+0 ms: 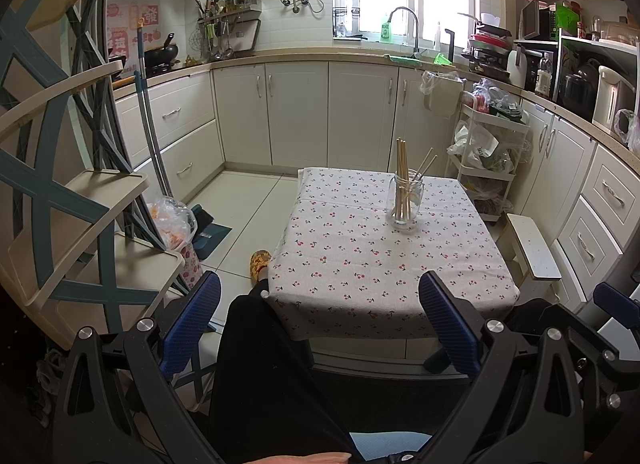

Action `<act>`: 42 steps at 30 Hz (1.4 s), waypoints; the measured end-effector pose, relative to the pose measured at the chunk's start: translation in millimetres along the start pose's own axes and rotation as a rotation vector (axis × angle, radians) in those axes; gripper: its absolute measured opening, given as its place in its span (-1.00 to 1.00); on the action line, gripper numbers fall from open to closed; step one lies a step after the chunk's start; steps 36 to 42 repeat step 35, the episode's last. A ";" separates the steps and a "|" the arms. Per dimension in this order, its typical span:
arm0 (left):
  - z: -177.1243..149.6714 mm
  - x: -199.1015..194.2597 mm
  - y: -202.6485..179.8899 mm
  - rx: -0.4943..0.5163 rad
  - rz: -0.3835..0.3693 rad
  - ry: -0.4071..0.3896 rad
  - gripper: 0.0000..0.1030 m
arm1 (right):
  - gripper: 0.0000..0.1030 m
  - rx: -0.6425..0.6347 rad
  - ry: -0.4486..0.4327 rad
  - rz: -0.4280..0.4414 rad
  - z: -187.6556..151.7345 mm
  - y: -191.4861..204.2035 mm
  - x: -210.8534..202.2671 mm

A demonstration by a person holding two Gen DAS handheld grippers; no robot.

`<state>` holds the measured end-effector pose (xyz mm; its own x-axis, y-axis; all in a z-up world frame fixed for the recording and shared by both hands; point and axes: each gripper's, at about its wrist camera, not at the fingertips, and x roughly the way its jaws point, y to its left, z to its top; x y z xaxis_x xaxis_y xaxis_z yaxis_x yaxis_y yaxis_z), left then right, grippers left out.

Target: Organize utensils

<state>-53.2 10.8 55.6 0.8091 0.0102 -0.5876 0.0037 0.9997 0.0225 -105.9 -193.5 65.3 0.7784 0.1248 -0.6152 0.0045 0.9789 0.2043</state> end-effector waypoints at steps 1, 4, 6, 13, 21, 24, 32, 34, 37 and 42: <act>0.1 0.1 0.5 0.000 0.000 0.000 0.85 | 0.86 0.000 0.001 0.000 0.1 -0.5 0.4; 0.2 0.2 0.7 -0.001 0.000 0.000 0.85 | 0.86 0.001 0.001 0.000 0.0 -0.2 0.2; 0.3 0.2 0.8 0.000 0.000 0.000 0.85 | 0.86 0.000 0.000 0.000 0.0 -0.4 0.4; 0.7 0.3 1.1 -0.001 0.000 0.001 0.85 | 0.86 0.000 0.000 0.000 -0.1 -0.1 0.4; -9.3 -0.2 -0.3 -0.023 -0.009 -0.002 0.85 | 0.86 0.001 -0.002 -0.001 -0.1 0.0 -0.1; -9.8 -6.2 -3.8 -0.007 -0.003 -0.035 0.85 | 0.86 0.002 -0.001 0.001 -0.2 2.5 -0.2; -5.4 -6.9 -1.3 -0.014 -0.014 -0.024 0.85 | 0.86 -0.002 -0.012 -0.001 3.3 9.6 -2.4; -4.3 -6.7 0.4 -0.013 -0.015 -0.026 0.85 | 0.86 -0.002 -0.011 -0.001 2.9 8.4 -2.6; -4.5 -6.7 0.0 -0.014 -0.015 -0.025 0.85 | 0.86 -0.003 -0.012 -0.001 3.5 9.3 -2.7; -4.5 -6.7 0.0 -0.014 -0.015 -0.025 0.85 | 0.86 -0.003 -0.012 -0.001 3.5 9.3 -2.7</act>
